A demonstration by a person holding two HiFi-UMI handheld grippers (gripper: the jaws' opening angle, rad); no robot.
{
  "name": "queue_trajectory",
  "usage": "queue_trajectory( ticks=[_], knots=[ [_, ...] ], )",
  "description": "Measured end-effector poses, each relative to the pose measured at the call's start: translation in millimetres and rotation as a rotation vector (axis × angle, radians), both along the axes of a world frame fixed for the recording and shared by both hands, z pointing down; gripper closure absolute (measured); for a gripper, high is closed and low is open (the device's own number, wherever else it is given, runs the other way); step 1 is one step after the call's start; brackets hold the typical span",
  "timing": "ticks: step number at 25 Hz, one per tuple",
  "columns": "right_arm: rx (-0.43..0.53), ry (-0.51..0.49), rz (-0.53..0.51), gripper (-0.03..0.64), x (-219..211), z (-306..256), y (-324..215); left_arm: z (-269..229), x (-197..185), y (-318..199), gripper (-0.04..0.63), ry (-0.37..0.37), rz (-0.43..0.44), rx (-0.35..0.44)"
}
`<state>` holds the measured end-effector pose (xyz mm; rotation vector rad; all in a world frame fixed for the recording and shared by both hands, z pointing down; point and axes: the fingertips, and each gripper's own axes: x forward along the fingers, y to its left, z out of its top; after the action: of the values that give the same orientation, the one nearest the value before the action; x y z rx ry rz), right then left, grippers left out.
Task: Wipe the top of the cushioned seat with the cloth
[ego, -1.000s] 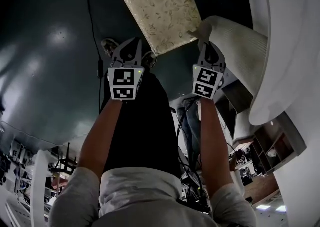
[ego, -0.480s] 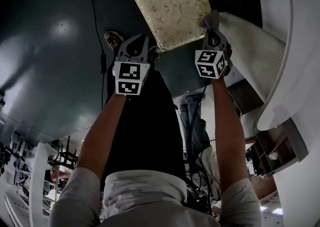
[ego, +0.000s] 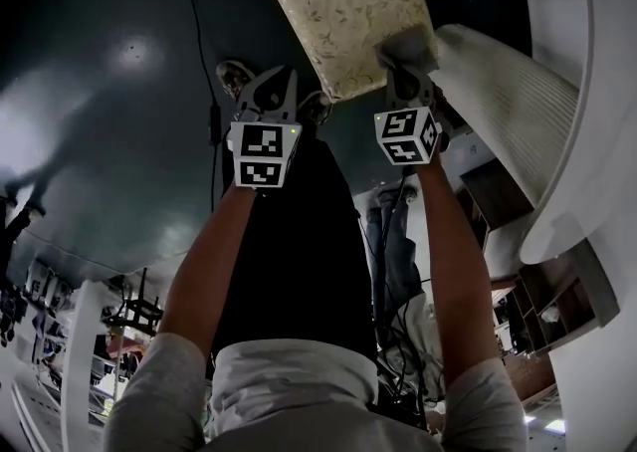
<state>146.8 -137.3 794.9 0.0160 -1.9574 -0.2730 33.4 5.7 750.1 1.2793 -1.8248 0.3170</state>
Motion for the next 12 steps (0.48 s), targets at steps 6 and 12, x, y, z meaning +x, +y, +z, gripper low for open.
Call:
queue_trajectory(
  ticks=[6,12],
  knots=[
    [-0.058,-0.01,-0.04,0.603,-8,-2,43,-1,-5,4,0.577,-0.006,-0.003,-0.009],
    [-0.11,-0.015,-0.045,0.603,-14,-1,81,0,-3,8,0.577,0.003,-0.001,-0.005]
  ],
)
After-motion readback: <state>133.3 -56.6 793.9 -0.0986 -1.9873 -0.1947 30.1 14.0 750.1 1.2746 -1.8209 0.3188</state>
